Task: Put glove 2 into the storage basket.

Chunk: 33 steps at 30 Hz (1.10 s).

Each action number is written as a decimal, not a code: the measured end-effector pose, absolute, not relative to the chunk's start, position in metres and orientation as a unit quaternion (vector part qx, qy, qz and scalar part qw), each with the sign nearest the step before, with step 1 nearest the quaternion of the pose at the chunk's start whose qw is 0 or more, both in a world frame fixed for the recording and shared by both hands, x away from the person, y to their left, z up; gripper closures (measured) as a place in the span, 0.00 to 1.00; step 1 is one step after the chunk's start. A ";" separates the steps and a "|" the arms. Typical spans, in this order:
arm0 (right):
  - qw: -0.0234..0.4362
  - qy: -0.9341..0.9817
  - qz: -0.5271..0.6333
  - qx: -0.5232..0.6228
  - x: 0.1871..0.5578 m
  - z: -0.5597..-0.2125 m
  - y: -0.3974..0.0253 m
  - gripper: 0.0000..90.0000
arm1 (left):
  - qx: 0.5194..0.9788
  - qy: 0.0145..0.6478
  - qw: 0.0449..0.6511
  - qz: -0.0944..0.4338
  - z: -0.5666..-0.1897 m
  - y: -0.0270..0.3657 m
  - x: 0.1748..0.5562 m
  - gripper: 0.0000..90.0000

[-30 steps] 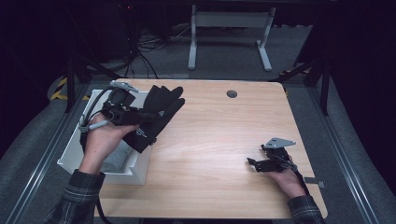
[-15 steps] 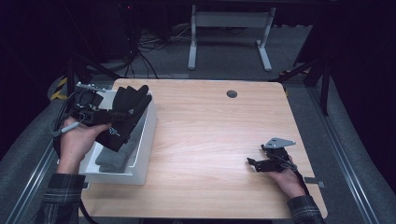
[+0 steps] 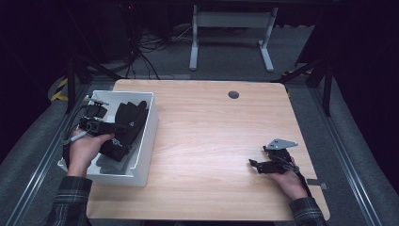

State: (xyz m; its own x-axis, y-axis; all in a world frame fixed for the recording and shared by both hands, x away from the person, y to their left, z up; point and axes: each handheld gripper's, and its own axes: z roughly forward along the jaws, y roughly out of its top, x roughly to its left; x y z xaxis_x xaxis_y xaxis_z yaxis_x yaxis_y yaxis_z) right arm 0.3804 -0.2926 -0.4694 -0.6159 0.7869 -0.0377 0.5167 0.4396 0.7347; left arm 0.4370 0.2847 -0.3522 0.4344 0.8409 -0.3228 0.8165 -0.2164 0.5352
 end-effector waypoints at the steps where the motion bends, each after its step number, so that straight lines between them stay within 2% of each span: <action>1: 0.191 0.827 0.353 0.394 0.380 -0.469 -0.293 0.17 | 0.779 0.533 0.329 0.016 -0.356 0.285 0.439 0.79; 8: 0.191 0.827 0.353 0.394 0.380 -0.469 -0.293 0.17 | 0.777 0.546 0.314 0.008 -0.378 0.284 0.445 0.77; 13: 0.191 0.827 0.353 0.394 0.380 -0.469 -0.293 0.17 | 0.783 0.550 0.289 0.022 -0.390 0.281 0.448 0.71; 16: 0.191 0.827 0.353 0.394 0.380 -0.469 -0.293 0.17 | 0.783 0.553 0.283 0.030 -0.392 0.281 0.449 0.63; 21: 0.191 0.827 0.353 0.394 0.380 -0.469 -0.293 0.17 | 0.782 0.561 0.265 0.064 -0.388 0.282 0.449 0.39; 23: 0.191 0.827 0.353 0.394 0.380 -0.469 -0.293 0.17 | 0.782 0.562 0.262 0.069 -0.388 0.283 0.450 0.35; 25: 0.191 0.827 0.353 0.394 0.380 -0.469 -0.293 0.17 | 0.779 0.564 0.263 0.074 -0.385 0.285 0.449 0.27; 33: 0.192 0.827 0.353 0.394 0.380 -0.469 -0.293 0.17 | 0.781 0.544 0.295 0.086 -0.361 0.285 0.443 0.24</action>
State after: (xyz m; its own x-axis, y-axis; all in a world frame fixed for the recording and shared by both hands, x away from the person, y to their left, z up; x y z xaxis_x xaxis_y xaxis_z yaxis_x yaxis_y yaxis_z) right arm 0.3802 -0.2925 -0.4693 -0.6161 0.7867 -0.0389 0.5163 0.4407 0.7343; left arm 0.4428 0.2854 -0.3614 0.3932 0.9002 -0.1871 0.7988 -0.2337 0.5543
